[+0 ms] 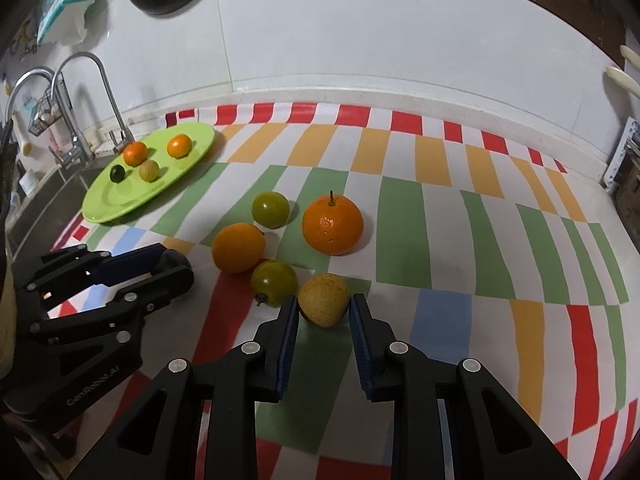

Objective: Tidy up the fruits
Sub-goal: 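Grasp a dark plum with the left tool while the right tool grasps a yellow fruit, then carry the plum and yellow fruit onto the green plate and open both tools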

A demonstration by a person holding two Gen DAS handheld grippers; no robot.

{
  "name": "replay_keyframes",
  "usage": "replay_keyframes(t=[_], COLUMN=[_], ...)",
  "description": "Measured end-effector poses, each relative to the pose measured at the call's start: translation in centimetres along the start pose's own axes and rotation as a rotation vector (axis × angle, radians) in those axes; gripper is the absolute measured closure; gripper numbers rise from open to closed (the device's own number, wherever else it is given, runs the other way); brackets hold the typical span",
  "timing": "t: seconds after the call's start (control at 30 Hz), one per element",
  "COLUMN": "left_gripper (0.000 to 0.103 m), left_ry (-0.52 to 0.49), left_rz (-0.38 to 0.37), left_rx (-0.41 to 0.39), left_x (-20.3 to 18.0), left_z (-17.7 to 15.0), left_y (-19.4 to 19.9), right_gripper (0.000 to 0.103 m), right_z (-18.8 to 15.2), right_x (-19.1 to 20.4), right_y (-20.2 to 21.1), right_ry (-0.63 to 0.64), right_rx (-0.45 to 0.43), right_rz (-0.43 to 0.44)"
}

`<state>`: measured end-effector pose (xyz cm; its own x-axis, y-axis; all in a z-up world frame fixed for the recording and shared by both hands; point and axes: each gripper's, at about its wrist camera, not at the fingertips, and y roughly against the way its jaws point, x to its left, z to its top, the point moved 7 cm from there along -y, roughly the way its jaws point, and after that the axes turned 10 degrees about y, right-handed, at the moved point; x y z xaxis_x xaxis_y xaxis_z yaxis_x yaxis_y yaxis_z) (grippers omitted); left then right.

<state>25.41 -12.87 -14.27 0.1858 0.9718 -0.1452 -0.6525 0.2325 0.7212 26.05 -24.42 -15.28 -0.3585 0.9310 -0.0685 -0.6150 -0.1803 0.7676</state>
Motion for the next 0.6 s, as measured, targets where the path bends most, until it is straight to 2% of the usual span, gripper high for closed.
replay_keyframes(t=[0.23, 0.6], left_gripper=[0.076, 0.076], left_ry=[0.009, 0.044], left_rz=[-0.018, -0.003], left_rx=[-0.037, -0.107], left_x=[0.0, 1.7], left_z=[0.7, 1.8], left_y=[2.9, 7.3], right_gripper=[0.075, 0.075], right_z=[0.6, 2.6], right_x=[1.1, 3.9], right_y=[2.2, 5.9], right_ry=[0.004, 0.025], right_rx=[-0.038, -0.127], right_rz=[0.009, 0.025])
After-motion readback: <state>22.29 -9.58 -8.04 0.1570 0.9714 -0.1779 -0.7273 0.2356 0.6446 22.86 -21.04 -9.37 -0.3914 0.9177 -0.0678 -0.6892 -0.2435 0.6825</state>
